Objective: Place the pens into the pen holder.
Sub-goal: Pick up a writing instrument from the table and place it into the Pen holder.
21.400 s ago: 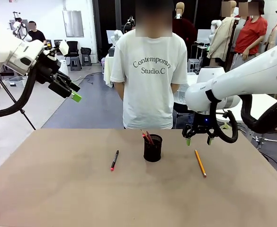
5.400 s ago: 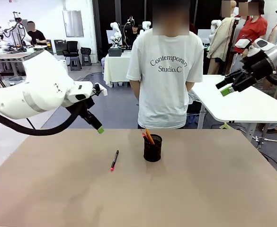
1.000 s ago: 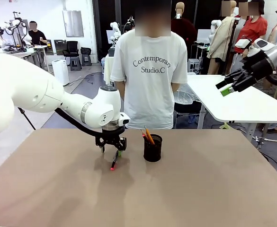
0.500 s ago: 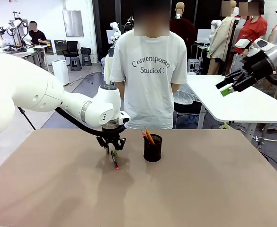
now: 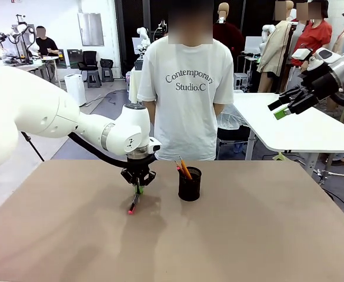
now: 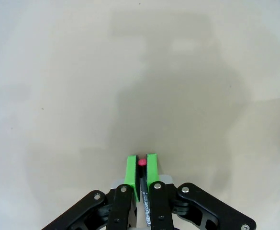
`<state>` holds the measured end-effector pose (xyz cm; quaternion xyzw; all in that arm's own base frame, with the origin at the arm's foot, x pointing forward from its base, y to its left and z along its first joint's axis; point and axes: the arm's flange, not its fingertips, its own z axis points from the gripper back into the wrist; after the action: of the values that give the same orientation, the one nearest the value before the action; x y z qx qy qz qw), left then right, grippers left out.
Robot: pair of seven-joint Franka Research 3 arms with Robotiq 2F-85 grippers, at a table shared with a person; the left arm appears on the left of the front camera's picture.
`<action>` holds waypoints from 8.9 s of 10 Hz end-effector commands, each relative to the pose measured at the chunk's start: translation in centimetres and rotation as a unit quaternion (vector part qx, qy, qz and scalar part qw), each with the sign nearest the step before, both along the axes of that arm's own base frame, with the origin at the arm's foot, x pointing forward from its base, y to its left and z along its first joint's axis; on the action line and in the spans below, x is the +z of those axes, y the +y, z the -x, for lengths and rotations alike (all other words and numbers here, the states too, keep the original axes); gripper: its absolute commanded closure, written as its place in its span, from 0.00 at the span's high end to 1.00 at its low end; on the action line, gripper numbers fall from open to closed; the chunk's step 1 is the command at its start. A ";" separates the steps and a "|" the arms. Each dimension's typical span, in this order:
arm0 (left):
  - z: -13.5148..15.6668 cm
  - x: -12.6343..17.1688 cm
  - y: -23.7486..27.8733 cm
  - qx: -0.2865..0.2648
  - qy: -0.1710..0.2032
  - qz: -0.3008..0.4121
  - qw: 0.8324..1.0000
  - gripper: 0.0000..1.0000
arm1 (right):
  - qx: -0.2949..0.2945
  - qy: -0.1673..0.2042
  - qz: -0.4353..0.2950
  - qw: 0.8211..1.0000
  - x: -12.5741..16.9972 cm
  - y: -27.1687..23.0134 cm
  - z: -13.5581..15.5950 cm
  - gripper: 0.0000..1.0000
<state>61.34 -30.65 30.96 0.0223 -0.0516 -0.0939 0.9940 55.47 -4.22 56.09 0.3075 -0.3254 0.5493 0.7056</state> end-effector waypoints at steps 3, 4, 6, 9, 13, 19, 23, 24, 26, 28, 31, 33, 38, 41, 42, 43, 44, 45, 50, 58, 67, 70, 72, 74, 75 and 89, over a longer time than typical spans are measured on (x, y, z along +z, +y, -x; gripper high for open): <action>1.1 1.4 0.3 0.031 -0.006 -0.001 1.000 0.00 | 0.000 -0.001 0.000 1.000 0.1 0.0 0.0 1.00; 1.6 2.9 0.3 0.017 -0.023 0.015 0.999 0.00 | 0.000 -0.001 0.000 1.000 0.1 0.0 0.0 1.00; 2.9 7.0 0.7 -0.004 -0.042 0.076 0.996 0.00 | 0.000 -0.001 0.000 1.000 0.1 0.0 0.0 1.00; 4.8 13.2 2.3 -0.091 -0.101 0.236 0.962 0.00 | 0.000 -0.001 0.000 1.000 0.1 0.0 0.0 1.00; 7.6 16.6 3.9 -0.279 -0.180 0.342 0.879 0.00 | 0.000 -0.001 0.000 1.000 0.1 0.0 0.0 1.00; 7.5 19.6 0.8 -0.331 -0.234 0.358 0.841 0.00 | 0.000 -0.001 0.000 1.000 0.1 0.0 0.0 1.00; 8.0 19.0 0.8 -0.336 -0.237 0.362 0.836 0.00 | 0.000 -0.001 0.000 1.000 0.1 0.0 0.0 1.00; 7.4 18.9 0.9 -0.345 -0.270 0.401 0.805 0.00 | 0.000 -0.001 0.000 1.000 0.1 0.0 0.0 1.00; 6.8 18.8 1.1 -0.361 -0.289 0.474 0.749 0.00 | 0.000 -0.001 0.000 1.000 0.1 0.0 0.0 1.00; 6.5 18.5 0.8 -0.367 -0.297 0.530 0.704 0.00 | 0.000 -0.001 0.000 1.000 0.1 0.0 0.0 1.00; 5.7 14.7 -1.8 -0.426 -0.419 0.479 0.643 0.00 | 0.000 -0.001 0.000 1.000 0.1 0.0 0.0 1.00; 5.3 13.5 -2.5 -0.457 -0.476 0.450 0.602 0.00 | 0.000 -0.001 0.000 1.000 0.1 0.0 0.0 1.00; 5.1 11.9 -3.1 -0.475 -0.470 0.435 0.603 0.00 | 0.000 -0.001 0.000 1.000 0.1 0.0 0.0 1.00; 5.1 11.9 -3.1 -0.475 -0.470 0.435 0.603 0.00 | 0.000 -0.001 0.000 1.000 0.1 0.0 0.0 1.00; 5.0 11.4 -3.2 -0.476 -0.468 0.439 0.601 0.00 | 0.000 -0.001 0.000 1.000 0.1 0.0 0.0 1.00; 4.9 10.4 -3.5 -0.464 -0.478 0.464 0.584 0.00 | 0.000 -0.001 0.000 1.000 0.1 0.0 0.0 1.00; 4.9 10.0 -3.6 -0.477 -0.488 0.461 0.568 0.00 | 0.000 -0.001 0.000 1.000 0.1 0.0 0.0 1.00; 4.9 9.8 -3.6 -0.484 -0.491 0.467 0.554 0.00 | 0.000 -0.001 0.000 1.000 0.1 0.0 0.0 1.00; 4.2 7.2 -3.7 -0.493 -0.487 0.466 0.549 0.00 | 0.000 -0.001 0.000 1.000 0.1 0.0 0.0 1.00; 0.7 5.3 -4.8 -0.488 -0.487 0.480 0.542 0.20 | 0.000 -0.001 0.000 1.000 0.1 0.0 0.0 1.00; 1.5 5.8 -4.6 -0.492 -0.471 0.466 0.565 1.00 | 0.000 -0.001 0.000 1.000 0.1 0.0 0.0 1.00; 2.2 6.4 -4.7 -0.499 -0.449 0.455 0.585 1.00 | 0.000 -0.001 0.000 1.000 0.1 0.0 0.0 1.00; 3.9 8.7 -4.2 -0.509 -0.438 0.430 0.603 1.00 | 0.000 -0.001 0.000 1.000 0.1 0.0 0.0 1.00; 4.8 11.5 -2.5 -0.510 -0.407 0.425 0.627 1.00 | 0.000 -0.001 0.000 1.000 0.1 0.0 0.0 1.00; 5.9 12.7 -2.1 -0.501 -0.390 0.419 0.649 1.00 | 0.000 -0.001 0.000 1.000 0.1 0.0 0.0 1.00; 13.1 29.6 11.8 -0.493 -0.241 0.202 0.811 1.00 | 0.000 -0.001 0.000 1.000 0.1 0.0 0.0 1.00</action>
<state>48.74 -19.93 60.09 -0.1882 -0.3164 -0.5343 0.7609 55.48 -4.25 56.06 0.3076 -0.3253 0.5490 0.7058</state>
